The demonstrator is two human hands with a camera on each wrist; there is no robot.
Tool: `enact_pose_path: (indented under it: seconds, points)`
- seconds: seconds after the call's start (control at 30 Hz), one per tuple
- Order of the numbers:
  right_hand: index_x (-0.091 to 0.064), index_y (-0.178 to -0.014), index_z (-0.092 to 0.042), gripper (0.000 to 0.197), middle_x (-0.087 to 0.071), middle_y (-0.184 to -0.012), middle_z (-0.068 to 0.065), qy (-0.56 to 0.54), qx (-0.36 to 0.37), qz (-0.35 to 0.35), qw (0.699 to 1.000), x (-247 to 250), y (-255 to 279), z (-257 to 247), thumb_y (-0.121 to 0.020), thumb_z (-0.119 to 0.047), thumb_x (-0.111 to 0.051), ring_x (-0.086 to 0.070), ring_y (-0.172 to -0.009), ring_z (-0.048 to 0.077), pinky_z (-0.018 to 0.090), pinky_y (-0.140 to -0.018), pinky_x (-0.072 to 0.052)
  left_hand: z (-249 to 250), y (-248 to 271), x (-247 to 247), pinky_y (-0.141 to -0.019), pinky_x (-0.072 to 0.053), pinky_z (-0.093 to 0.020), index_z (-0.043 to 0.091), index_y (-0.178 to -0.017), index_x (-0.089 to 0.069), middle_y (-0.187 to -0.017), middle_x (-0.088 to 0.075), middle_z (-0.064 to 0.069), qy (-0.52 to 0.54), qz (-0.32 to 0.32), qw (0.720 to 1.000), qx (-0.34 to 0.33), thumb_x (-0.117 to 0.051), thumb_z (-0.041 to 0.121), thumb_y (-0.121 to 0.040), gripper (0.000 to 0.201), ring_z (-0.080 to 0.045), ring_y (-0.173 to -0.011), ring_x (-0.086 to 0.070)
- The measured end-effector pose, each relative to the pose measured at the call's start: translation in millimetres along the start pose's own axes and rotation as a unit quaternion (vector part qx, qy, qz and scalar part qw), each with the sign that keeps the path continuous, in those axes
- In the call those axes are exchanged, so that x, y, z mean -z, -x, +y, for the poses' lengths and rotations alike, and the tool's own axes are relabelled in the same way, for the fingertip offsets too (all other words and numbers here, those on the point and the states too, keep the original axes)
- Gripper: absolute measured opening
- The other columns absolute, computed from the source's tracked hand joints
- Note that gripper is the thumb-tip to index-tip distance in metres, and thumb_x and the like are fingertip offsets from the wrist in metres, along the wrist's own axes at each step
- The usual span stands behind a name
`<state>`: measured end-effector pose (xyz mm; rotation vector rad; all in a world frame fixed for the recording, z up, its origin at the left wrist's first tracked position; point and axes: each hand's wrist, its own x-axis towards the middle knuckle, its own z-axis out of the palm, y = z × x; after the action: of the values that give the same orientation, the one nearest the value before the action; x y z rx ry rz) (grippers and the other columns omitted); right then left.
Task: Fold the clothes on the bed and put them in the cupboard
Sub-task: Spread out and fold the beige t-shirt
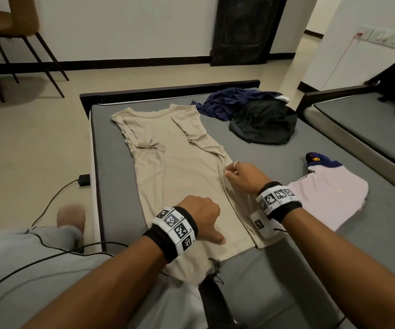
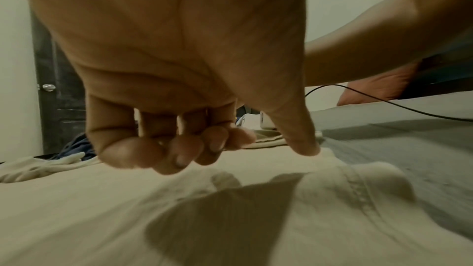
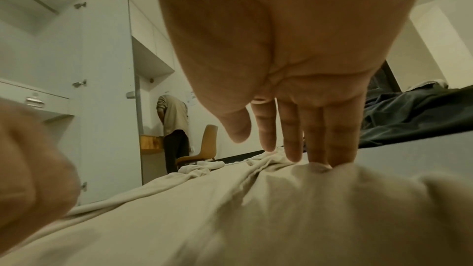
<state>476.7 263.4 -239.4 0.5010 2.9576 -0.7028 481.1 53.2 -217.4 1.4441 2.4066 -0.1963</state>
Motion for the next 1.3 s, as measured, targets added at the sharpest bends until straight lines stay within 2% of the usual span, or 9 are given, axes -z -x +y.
enact_pose_path:
  seconds: [0.13,0.23,0.43,0.57,0.67,0.9,1.03,1.13,1.3]
  points:
    - [-0.07,-0.104,-0.019,0.017,-0.066,-0.102,-0.001,0.057,0.034,0.045,0.997,12,46,12,-0.091,-0.026,-0.062,-0.062,-0.091,0.018,0.028,-0.077,-0.047,6,17,0,-0.06,-0.046,-0.029,0.017,-0.07,-0.054,-0.068,-0.06,0.003,-0.035,-0.066,0.997,0.03,-0.065,0.083,-0.062,0.068,-0.019,-0.06,-0.057]
    - [-0.068,-0.098,-0.027,0.018,-0.062,-0.094,-0.01,0.101,-0.006,-0.083,0.991,16,75,24,-0.082,-0.035,-0.068,-0.061,-0.088,0.016,0.027,-0.073,-0.05,3,27,-5,-0.07,-0.055,-0.029,0.017,-0.073,-0.059,-0.073,-0.066,0.004,-0.043,-0.143,0.986,0.077,-0.07,0.084,-0.054,0.07,-0.018,-0.066,-0.064]
    - [-0.035,-0.149,-0.03,0.097,-0.036,-0.137,-0.001,0.212,0.011,-0.232,0.949,21,108,35,-0.065,-0.044,-0.082,-0.037,-0.127,0.023,0.033,-0.105,-0.04,21,31,-17,-0.082,-0.056,-0.041,0.015,-0.078,-0.059,-0.092,-0.07,0.0,-0.122,-0.214,0.964,0.104,-0.072,0.071,-0.068,0.058,-0.025,-0.086,-0.069]
    - [-0.011,-0.158,-0.027,0.119,-0.022,-0.15,0.003,0.267,0.048,-0.235,0.933,12,121,36,-0.066,-0.045,-0.084,-0.026,-0.136,0.025,0.035,-0.112,-0.037,35,22,-36,-0.089,-0.05,-0.062,0.01,-0.12,-0.065,-0.121,-0.065,-0.014,-0.155,-0.245,0.942,0.167,-0.06,0.037,-0.09,0.04,-0.04,-0.106,-0.064]
    - [-0.017,-0.156,-0.023,0.108,-0.031,-0.145,0.005,0.285,0.063,-0.202,0.935,5,127,33,-0.071,-0.046,-0.079,-0.037,-0.129,0.028,0.037,-0.107,-0.044,38,24,-38,-0.089,-0.049,-0.066,0.008,-0.123,-0.063,-0.122,-0.063,-0.019,-0.165,-0.254,0.94,0.157,-0.059,0.038,-0.092,0.043,-0.045,-0.106,-0.063]
    - [-0.058,-0.111,-0.015,0.02,-0.062,-0.104,0.008,0.304,0.122,-0.037,0.944,-18,136,33,-0.094,-0.025,-0.053,-0.061,-0.091,0.031,0.034,-0.07,-0.039,31,33,-28,-0.083,-0.055,-0.056,0.001,-0.111,-0.066,-0.114,-0.067,-0.013,-0.113,-0.173,0.971,0.124,-0.054,0.004,-0.092,0.023,-0.039,-0.102,-0.066]
    - [-0.063,-0.085,-0.014,0.016,-0.064,-0.084,0.007,0.316,0.172,0.031,0.933,-16,130,39,-0.084,-0.022,-0.049,-0.063,-0.075,0.032,0.039,-0.07,-0.046,14,34,-28,-0.086,-0.055,-0.041,0.003,-0.11,-0.067,-0.115,-0.067,-0.012,-0.063,-0.096,0.989,0.096,-0.052,0.007,-0.095,0.022,-0.032,-0.103,-0.066]
    - [-0.066,-0.086,-0.016,0.032,-0.062,-0.097,0.005,0.298,0.196,0.051,0.933,-10,125,42,-0.082,-0.03,-0.038,-0.059,-0.081,0.029,0.041,-0.069,-0.049,-5,35,-14,-0.085,-0.05,-0.035,0.0,-0.114,-0.062,-0.118,-0.063,-0.017,-0.022,-0.023,0.996,0.085,-0.048,0.003,-0.095,0.024,-0.033,-0.106,-0.064]
    - [-0.061,-0.088,-0.018,0.009,-0.061,-0.089,0.002,0.179,0.21,-0.041,0.96,2,121,43,-0.089,-0.014,-0.053,-0.057,-0.079,0.023,0.038,-0.072,-0.05,-24,37,-8,-0.089,-0.051,-0.035,0.006,-0.122,-0.06,-0.122,-0.061,-0.014,0.049,-0.028,0.994,0.092,-0.051,0.006,-0.093,0.03,-0.032,-0.109,-0.062]
